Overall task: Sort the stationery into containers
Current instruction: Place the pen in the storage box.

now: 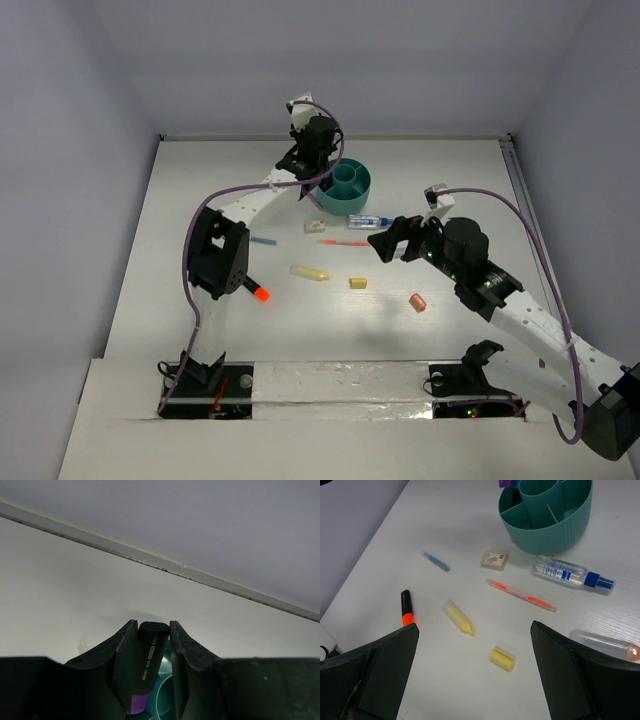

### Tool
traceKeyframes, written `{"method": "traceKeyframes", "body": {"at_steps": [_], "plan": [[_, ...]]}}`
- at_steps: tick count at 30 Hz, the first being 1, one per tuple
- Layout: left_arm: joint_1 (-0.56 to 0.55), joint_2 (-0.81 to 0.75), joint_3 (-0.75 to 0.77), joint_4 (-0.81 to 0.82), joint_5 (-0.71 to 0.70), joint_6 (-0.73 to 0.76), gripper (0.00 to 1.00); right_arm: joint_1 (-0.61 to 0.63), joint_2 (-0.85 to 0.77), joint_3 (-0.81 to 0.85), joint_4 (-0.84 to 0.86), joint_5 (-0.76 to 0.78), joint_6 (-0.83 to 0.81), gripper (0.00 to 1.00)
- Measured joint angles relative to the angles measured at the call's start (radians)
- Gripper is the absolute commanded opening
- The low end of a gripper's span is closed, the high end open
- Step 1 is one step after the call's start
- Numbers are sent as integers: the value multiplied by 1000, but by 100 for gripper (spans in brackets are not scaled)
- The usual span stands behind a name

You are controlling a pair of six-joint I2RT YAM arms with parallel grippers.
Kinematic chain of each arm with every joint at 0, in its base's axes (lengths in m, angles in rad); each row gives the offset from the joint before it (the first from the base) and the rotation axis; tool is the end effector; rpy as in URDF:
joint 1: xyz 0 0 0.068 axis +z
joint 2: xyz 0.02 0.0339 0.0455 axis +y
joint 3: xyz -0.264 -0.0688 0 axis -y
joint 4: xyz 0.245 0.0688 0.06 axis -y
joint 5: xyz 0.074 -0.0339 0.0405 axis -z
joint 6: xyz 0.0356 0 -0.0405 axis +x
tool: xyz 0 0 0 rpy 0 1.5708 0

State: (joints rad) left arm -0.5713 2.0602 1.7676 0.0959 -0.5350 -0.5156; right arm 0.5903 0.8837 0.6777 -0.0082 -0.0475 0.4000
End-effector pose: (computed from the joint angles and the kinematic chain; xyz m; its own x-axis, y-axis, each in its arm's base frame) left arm 0.4292 -0.2543 0.3128 -0.1650 -0.3982 -0.9023 -0.0423 0.9169 -0.3969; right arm 0.1749 0.1192 0.3029 -0.3942 0.2041 -0.8961 -0.4788 0.7866 0.3898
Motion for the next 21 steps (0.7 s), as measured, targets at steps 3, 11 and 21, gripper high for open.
{"method": "traceKeyframes", "body": {"at_steps": [3,11,21], "plan": [[-9,21,0,28,-18,18,0,0,0,-6,1,0,0,100],[-25,62,0,72,-58,57,0,0,-1,-6,16,0,0,100],[-39,68,-82,179,-91,71,0,0,-2,-6,16,4,0,100]]}}
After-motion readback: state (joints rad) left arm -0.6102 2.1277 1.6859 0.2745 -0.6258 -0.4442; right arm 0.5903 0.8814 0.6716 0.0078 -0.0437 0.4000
